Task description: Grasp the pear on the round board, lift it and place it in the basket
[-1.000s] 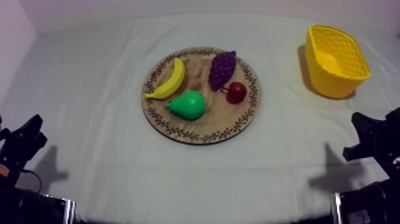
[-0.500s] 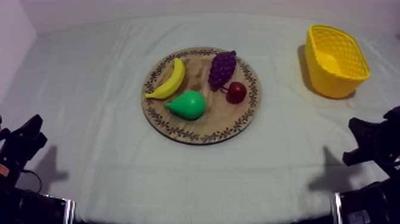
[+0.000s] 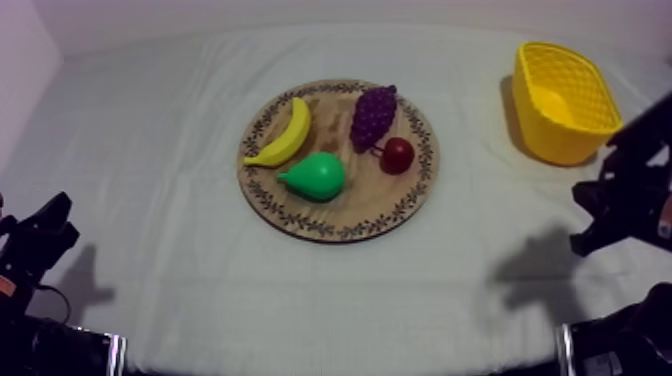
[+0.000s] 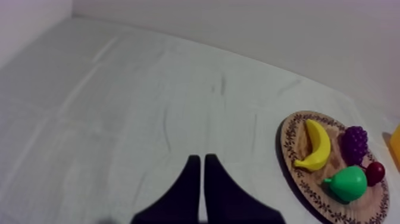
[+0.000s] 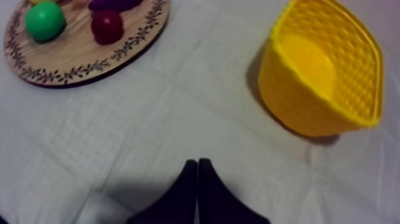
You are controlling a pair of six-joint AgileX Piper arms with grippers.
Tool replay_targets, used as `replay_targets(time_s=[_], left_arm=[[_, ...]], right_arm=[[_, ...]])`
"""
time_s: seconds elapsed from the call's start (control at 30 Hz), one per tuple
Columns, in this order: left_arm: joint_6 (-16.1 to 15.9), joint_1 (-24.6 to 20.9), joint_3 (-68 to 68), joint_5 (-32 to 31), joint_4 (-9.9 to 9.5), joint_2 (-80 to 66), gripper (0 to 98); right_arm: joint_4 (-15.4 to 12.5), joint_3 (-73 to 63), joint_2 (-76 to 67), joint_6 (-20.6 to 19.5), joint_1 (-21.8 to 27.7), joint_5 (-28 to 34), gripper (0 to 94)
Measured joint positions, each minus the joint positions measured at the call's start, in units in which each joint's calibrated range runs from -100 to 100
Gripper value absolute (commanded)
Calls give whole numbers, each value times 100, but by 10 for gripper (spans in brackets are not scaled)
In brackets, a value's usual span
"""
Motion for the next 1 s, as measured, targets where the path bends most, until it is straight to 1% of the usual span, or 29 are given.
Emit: replay_targets(time_s=[0.1,0.17,0.33,0.43,0.57,0.7,0.83,1.0], left_arm=[[0,0,0,0,0,0,1],[0,0,0,0,0,0,1],[0,0,0,0,0,0,1],[0,0,0,0,0,0,1],[0,0,0,0,0,0,1],[0,0,0,0,0,0,1],[0,0,0,0,0,0,1],[0,0,0,0,0,0,1]], right_arm=[[-301,-768,745,300,-212,532,8],[-410,-1291,1214,540,-332,897,8],[-729,-2796,2408,1398,-441,1876,9],[-867,-3606,2967,1847,-478,2371,9],[-1004,-4662,3644,2267,-533,2902,9],[-1085,-5707,4258,2524,-617,3375,9],[-1122,-6719,4783,2647,-738,3809,9],[-1300,-7891,5365,2770,-997,4455,21]])
